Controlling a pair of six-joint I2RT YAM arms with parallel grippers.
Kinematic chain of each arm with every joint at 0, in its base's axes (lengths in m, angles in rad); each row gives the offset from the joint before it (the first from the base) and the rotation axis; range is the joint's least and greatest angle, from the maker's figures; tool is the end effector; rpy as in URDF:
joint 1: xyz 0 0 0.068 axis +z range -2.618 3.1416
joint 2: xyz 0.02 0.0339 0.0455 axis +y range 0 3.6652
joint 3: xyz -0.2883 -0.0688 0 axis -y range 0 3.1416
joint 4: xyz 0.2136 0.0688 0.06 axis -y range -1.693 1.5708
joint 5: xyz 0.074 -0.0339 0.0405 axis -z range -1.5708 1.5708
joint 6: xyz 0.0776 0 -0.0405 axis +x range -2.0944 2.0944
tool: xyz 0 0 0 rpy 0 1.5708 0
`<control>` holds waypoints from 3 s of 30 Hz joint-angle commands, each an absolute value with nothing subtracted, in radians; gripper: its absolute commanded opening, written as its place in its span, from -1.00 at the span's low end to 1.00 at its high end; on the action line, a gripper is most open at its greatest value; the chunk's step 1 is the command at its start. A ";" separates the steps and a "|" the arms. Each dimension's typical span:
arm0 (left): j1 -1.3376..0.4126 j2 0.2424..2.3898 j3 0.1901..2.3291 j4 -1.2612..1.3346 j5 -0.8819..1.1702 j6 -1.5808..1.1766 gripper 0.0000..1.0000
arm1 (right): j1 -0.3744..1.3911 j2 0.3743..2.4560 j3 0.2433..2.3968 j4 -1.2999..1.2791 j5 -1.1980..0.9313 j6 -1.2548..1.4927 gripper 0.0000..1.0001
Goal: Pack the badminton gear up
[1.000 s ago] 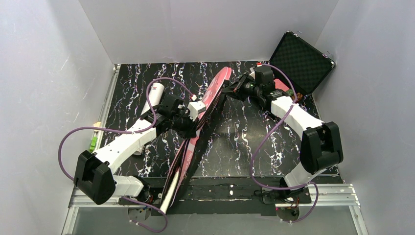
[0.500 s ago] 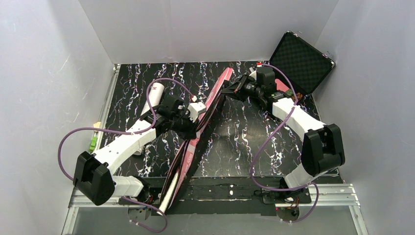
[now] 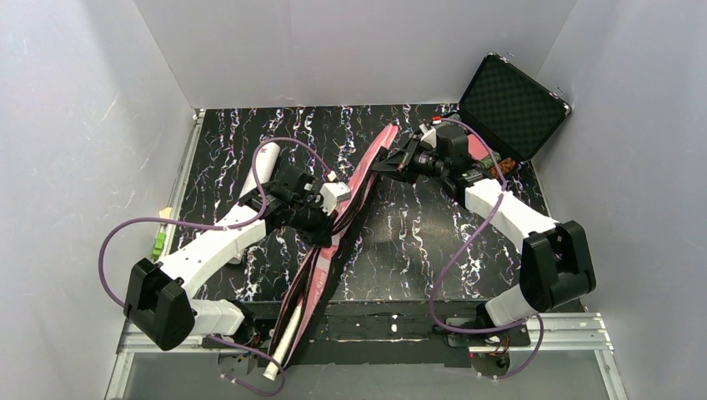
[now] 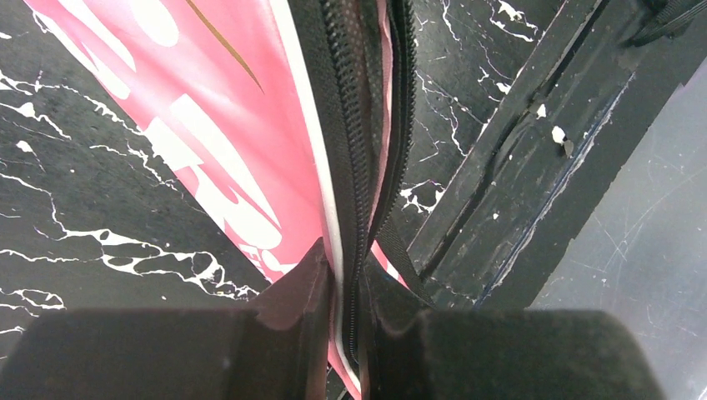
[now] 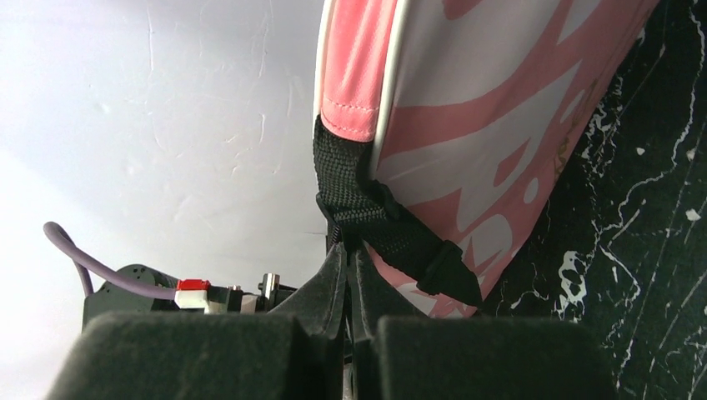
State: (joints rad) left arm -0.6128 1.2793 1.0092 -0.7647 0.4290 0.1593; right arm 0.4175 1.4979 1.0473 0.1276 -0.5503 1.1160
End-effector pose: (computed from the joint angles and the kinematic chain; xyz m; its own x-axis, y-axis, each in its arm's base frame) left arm 0.1719 -0.1603 0.2662 -0.5839 0.5869 -0.5610 0.7996 0.5354 -0.2721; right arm 0.3038 0.1791 0.3175 -0.8452 0.4628 -0.2674 -0.0903 0.3696 0.9248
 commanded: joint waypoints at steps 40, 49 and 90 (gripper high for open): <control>-0.604 1.237 1.041 -0.632 0.405 0.171 -1.00 | 0.321 1.488 1.108 0.121 -0.681 1.140 -0.28; -0.604 1.237 1.039 -0.632 0.407 0.172 -1.00 | 0.321 1.512 1.106 0.156 -0.669 1.160 -0.41; -0.604 1.237 1.032 -0.627 0.411 0.166 -1.00 | 0.310 1.502 1.098 0.197 -0.679 1.203 -0.97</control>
